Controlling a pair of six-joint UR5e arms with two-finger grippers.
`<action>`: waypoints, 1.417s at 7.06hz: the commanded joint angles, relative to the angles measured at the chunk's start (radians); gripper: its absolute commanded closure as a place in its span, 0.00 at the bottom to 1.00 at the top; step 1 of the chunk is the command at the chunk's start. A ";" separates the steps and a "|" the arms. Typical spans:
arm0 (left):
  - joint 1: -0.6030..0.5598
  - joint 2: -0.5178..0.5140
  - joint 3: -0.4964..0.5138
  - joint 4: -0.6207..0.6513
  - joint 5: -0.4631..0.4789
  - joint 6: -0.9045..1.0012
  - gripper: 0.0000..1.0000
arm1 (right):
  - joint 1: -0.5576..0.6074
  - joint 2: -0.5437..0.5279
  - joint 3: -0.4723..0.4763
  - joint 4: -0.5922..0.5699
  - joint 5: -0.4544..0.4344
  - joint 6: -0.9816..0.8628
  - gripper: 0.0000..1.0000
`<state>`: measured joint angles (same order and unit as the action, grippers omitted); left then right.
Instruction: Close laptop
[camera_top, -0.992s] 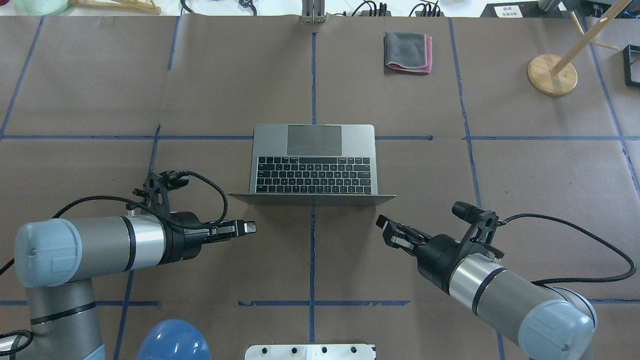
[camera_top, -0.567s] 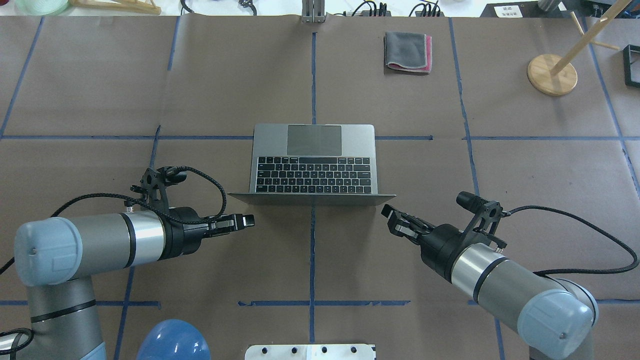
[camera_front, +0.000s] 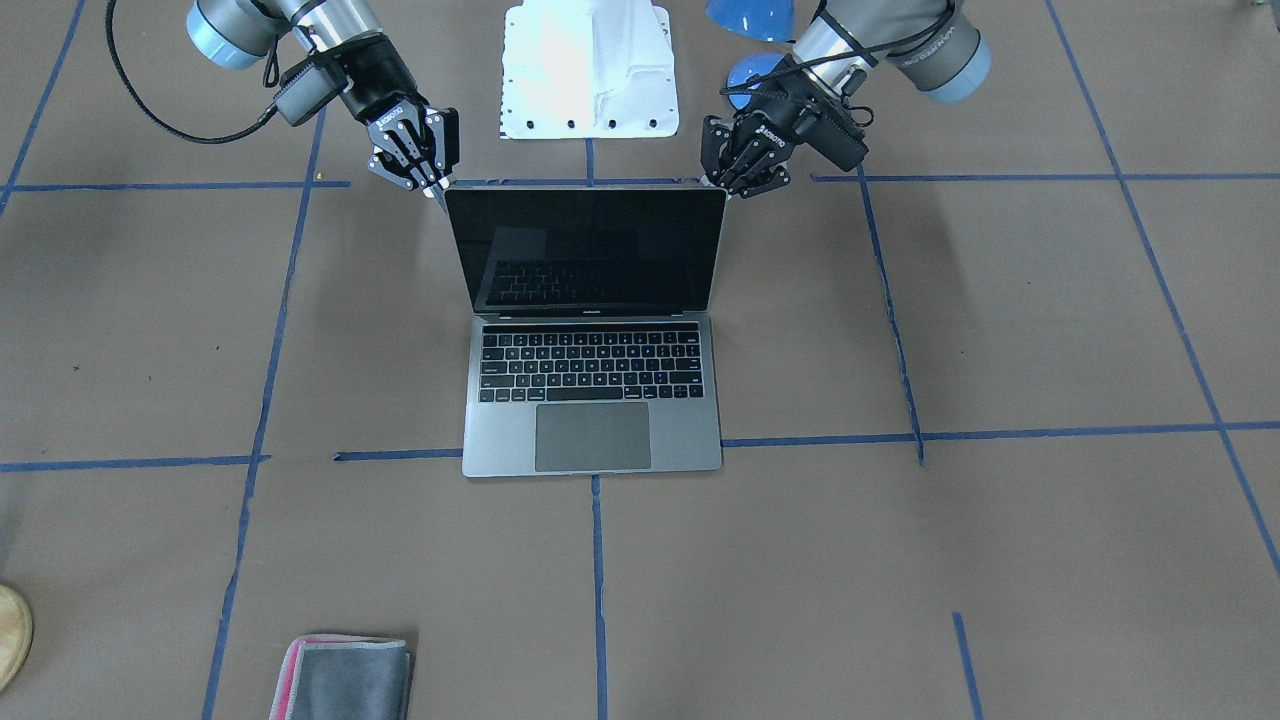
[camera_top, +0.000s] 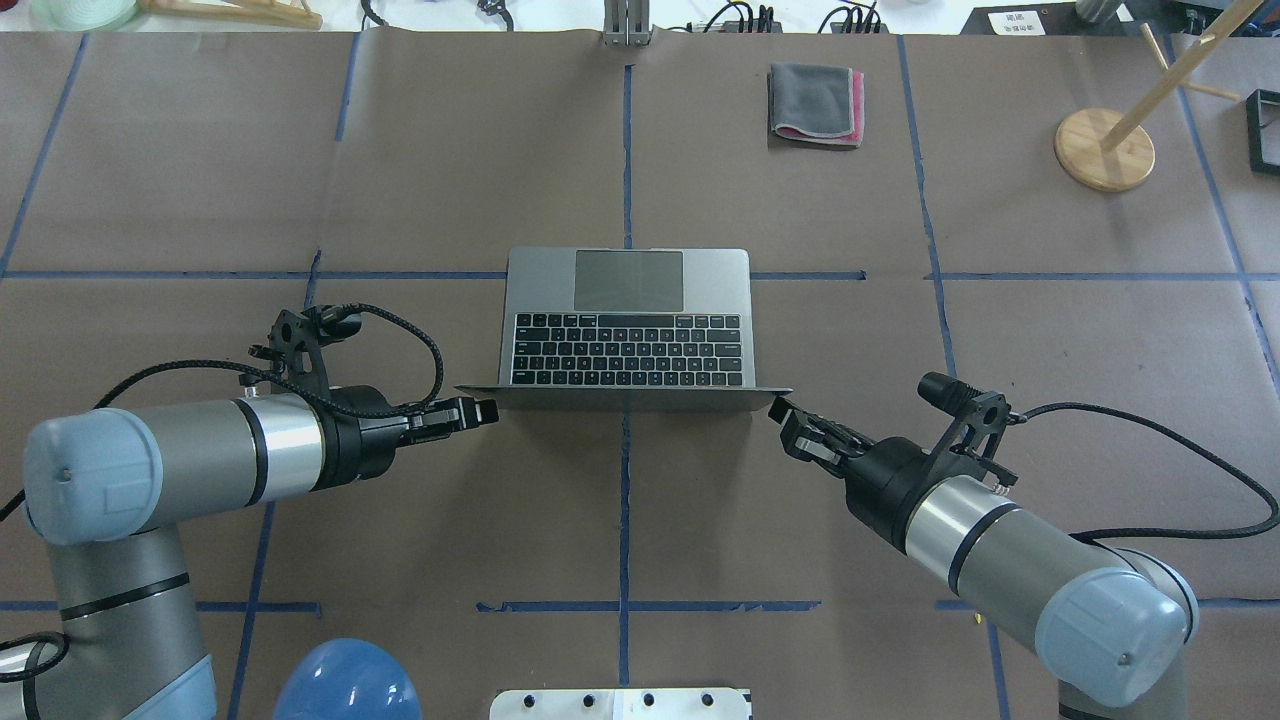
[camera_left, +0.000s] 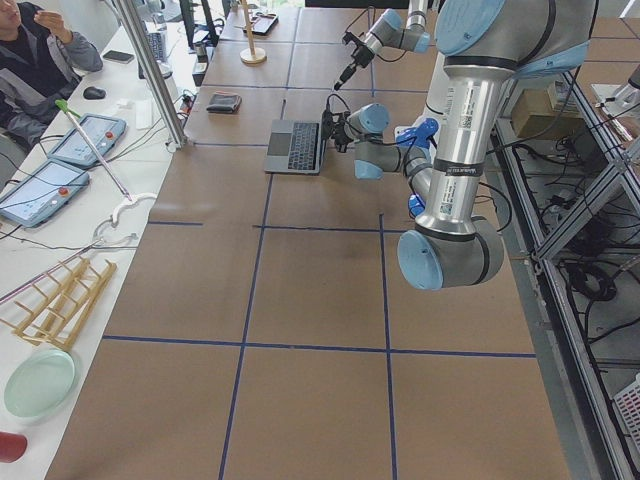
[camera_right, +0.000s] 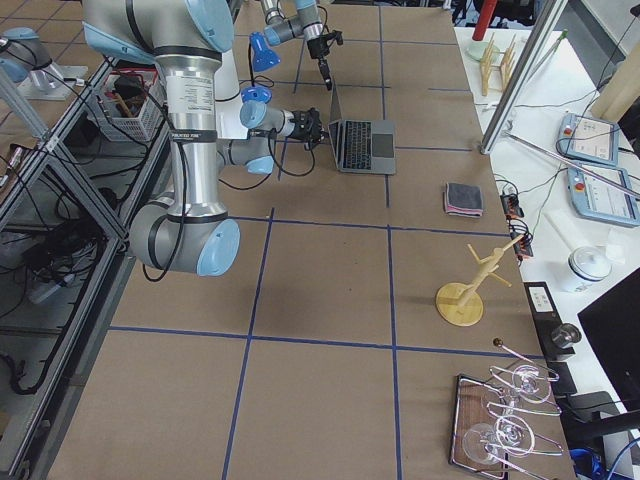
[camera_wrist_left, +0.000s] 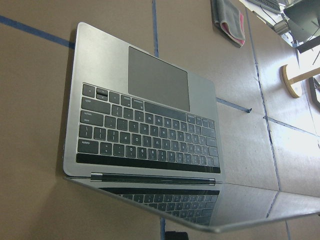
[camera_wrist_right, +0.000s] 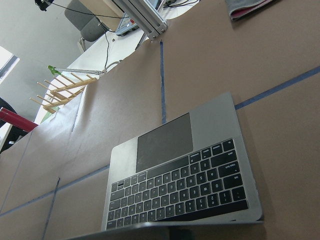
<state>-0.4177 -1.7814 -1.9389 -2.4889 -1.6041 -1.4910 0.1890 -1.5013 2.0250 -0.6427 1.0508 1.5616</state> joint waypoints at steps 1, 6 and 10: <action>-0.032 -0.053 0.030 0.037 0.000 0.000 1.00 | 0.004 0.001 0.000 -0.006 0.000 0.000 1.00; -0.072 -0.085 0.083 0.042 -0.002 0.000 1.00 | 0.064 0.103 -0.032 -0.093 0.005 0.005 1.00; -0.076 -0.099 0.112 0.042 -0.002 0.000 1.00 | 0.154 0.254 -0.175 -0.158 0.035 0.021 1.00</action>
<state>-0.4932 -1.8737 -1.8367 -2.4466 -1.6060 -1.4910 0.3171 -1.2852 1.8974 -0.7964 1.0731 1.5818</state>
